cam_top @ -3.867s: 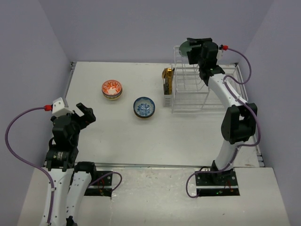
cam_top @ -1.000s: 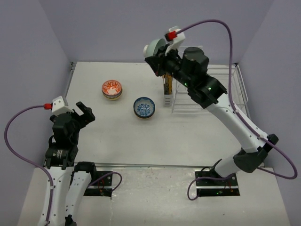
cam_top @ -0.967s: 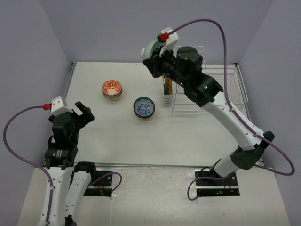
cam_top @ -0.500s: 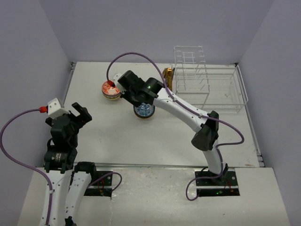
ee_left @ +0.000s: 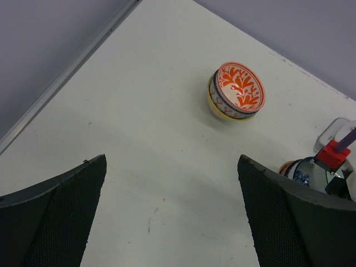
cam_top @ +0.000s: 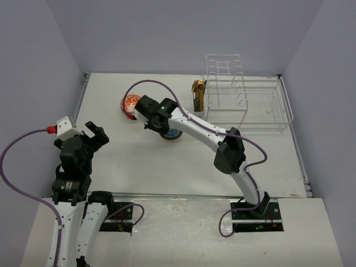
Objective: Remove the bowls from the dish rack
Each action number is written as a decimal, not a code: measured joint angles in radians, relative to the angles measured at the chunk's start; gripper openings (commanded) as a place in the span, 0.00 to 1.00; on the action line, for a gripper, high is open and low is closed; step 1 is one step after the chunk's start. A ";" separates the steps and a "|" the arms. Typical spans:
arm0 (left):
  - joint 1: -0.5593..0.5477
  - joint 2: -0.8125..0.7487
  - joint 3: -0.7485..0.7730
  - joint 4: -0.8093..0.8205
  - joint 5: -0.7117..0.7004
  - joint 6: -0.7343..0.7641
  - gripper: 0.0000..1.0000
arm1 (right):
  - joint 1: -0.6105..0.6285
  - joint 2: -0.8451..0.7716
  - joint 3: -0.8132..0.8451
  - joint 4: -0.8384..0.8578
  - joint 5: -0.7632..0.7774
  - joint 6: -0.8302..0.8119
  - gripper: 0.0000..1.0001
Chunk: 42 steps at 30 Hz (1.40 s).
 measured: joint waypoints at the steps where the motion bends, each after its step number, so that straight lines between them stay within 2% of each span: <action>1: 0.000 -0.001 0.000 0.000 0.000 0.000 1.00 | 0.000 0.010 0.000 -0.003 -0.001 -0.006 0.00; 17: -0.005 -0.005 0.000 0.000 0.001 0.000 1.00 | 0.000 0.040 -0.042 -0.008 -0.011 -0.042 0.06; 26: -0.005 -0.006 -0.001 0.000 0.001 0.000 1.00 | 0.000 0.048 -0.045 -0.007 -0.021 -0.054 0.18; 31: -0.005 -0.006 -0.001 0.000 0.001 0.000 1.00 | 0.000 0.048 -0.045 -0.006 -0.026 -0.058 0.34; 35: -0.005 -0.006 -0.001 0.000 0.001 0.000 1.00 | 0.000 0.048 -0.045 -0.006 -0.017 -0.059 0.38; 36: -0.005 -0.006 -0.001 0.000 0.001 0.000 1.00 | 0.000 0.048 -0.045 -0.006 -0.014 -0.058 0.42; 42: -0.005 -0.006 -0.001 0.000 0.001 0.000 1.00 | 0.000 0.047 -0.059 -0.008 -0.013 -0.052 0.41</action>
